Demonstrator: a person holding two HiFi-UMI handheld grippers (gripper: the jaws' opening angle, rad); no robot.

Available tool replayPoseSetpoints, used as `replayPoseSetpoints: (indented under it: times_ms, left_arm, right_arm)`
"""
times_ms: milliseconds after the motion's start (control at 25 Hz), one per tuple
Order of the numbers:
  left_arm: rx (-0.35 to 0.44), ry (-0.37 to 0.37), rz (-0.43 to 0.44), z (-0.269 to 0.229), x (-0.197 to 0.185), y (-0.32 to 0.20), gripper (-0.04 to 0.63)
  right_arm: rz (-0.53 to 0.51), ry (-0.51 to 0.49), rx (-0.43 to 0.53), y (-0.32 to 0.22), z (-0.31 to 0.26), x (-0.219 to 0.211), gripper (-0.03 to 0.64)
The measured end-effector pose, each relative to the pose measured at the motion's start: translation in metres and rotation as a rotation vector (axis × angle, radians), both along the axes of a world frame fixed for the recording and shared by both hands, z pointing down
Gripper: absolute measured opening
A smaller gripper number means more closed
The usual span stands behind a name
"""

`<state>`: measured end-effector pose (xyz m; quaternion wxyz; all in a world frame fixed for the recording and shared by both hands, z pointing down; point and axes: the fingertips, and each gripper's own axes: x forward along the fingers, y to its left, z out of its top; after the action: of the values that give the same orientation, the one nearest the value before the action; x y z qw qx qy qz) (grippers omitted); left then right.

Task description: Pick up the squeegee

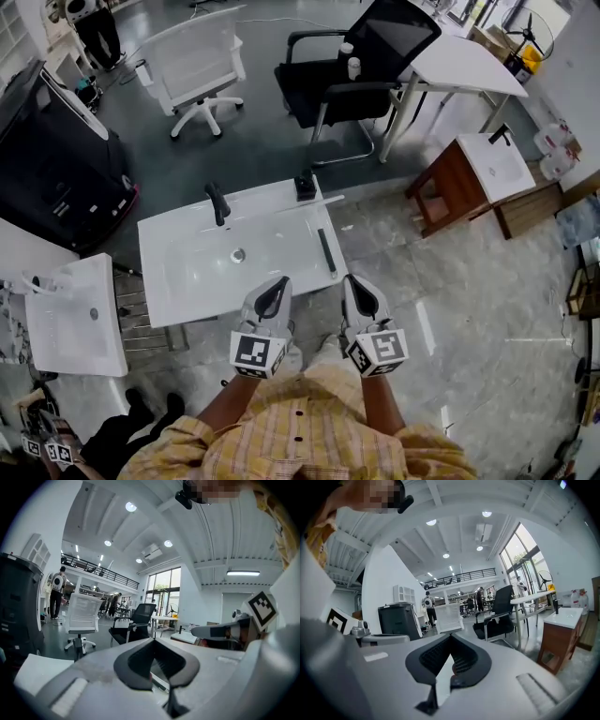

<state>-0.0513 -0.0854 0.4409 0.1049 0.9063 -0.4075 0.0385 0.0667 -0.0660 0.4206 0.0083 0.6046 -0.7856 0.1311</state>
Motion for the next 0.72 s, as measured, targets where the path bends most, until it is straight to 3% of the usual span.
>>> replayPoseSetpoints:
  times_ms: [720]
  left_arm:
    - [-0.104,-0.042,-0.036,0.051,0.021,-0.062,0.002]
  right_arm:
    - [-0.019,0.017,-0.170,-0.082,0.068,0.019,0.002]
